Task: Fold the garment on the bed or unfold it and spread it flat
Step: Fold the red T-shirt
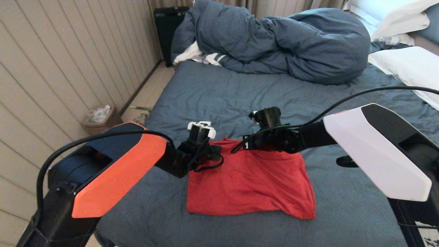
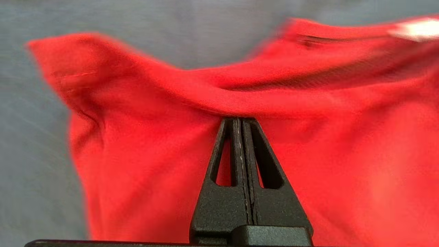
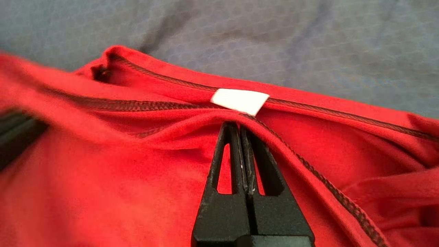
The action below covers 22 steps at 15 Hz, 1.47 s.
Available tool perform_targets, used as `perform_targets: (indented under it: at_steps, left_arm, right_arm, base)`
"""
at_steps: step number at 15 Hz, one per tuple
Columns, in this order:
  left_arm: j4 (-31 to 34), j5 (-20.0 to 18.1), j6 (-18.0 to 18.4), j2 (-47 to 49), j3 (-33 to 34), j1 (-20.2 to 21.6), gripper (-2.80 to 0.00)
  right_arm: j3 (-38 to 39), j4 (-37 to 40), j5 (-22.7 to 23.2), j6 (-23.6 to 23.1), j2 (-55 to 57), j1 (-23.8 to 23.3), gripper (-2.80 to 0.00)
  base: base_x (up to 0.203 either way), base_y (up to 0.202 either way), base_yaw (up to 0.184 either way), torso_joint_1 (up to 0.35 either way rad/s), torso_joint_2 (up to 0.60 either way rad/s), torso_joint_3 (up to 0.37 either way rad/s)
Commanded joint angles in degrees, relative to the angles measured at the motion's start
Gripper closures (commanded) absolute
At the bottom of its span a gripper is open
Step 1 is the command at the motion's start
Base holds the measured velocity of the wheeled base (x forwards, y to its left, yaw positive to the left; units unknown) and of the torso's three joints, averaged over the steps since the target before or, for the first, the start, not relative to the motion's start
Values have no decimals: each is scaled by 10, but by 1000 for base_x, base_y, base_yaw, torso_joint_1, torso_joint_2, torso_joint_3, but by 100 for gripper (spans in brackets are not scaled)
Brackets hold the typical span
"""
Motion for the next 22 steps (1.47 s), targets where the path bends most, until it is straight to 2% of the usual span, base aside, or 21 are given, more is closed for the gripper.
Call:
perform_targets:
  at_steps: [1,6,12,14,19,22]
  left_arm:
    - [9,1,-1,35,-35,14,0]
    - [60,1,-4,32,-112,30,0]
    - [61,3,-4,17,-110,30,0]
    - [62,3,-9,-2,-100,34,0]
    - [56,6,-18,-103,17,35,0]
    - [36,6,-15,-134,62,34,0]
  right_arm:
    - [-2,-1,0,1,0,0,0]
    - [0,-1,-1,1,-2,1,0]
    - [0,-1,-1,1,-10,-1,0]
    - [9,-1,-1,2,-33,-2,0]
    - [56,-1,-1,1,-99,-6,0]
    - [58,0,-1,1,-105,-28,0]
  base:
    - [0,0,0,0,0,0]
    - [0,0,0,0,0,0]
    - [0,0,0,0,0,0]
    - [0,0,0,0,0,0]
    - [0,0,0,0,0,0]
    - [0,0,0,0,0,0]
